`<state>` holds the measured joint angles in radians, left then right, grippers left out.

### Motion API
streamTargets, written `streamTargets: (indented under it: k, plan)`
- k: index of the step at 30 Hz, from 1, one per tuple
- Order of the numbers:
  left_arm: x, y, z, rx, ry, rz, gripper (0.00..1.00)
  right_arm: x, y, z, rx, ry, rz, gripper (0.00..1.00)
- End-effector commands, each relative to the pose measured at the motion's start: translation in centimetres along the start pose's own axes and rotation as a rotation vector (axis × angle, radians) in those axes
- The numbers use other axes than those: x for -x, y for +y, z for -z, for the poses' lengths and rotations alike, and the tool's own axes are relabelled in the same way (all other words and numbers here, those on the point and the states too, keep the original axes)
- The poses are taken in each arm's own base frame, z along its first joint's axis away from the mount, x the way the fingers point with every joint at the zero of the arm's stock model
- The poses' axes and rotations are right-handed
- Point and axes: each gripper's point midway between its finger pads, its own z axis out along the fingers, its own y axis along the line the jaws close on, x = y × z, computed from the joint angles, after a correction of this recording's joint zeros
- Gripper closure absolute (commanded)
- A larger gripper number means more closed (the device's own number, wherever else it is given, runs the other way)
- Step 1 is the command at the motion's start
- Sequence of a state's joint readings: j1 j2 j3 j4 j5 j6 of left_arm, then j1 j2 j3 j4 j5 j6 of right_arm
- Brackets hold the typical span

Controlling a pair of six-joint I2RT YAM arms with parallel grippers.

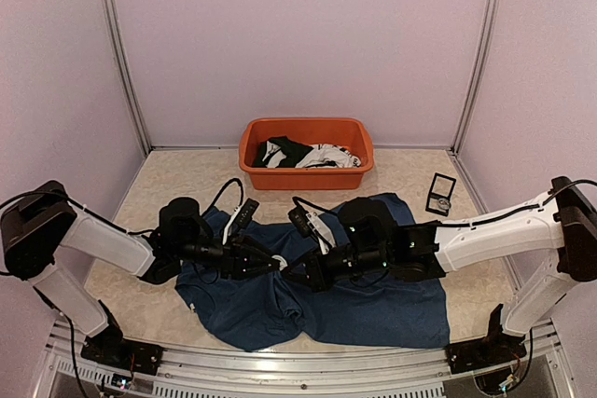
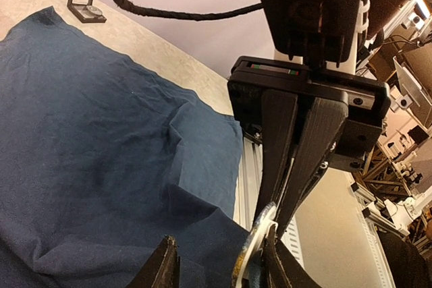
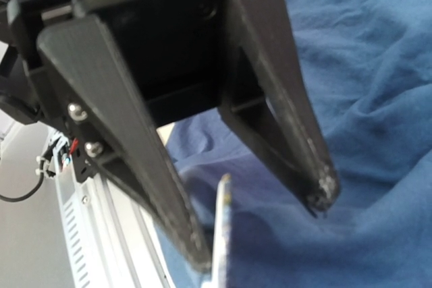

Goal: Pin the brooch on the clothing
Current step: Pin the brooch onto the flattened clothing.

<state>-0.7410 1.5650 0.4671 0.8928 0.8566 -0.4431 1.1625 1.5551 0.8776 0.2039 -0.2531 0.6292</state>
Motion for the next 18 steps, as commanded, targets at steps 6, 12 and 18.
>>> streamTargets:
  k: [6, 12, 18]
  plan:
    - [-1.1, 0.6, -0.7, 0.021, 0.09, -0.02, 0.6, 2.3, 3.8, 0.5, 0.109, -0.041, 0.066, 1.0]
    - [-1.2, 0.1, -0.5, 0.009, 0.094, -0.039, 0.59, 2.5, 3.8, 0.6, 0.105, -0.04, 0.069, 1.0]
    - [-0.1, 0.3, 1.1, 0.026, 0.027, -0.037, 0.46, 2.4, 3.6, 0.7, 0.094, -0.041, 0.069, 1.0]
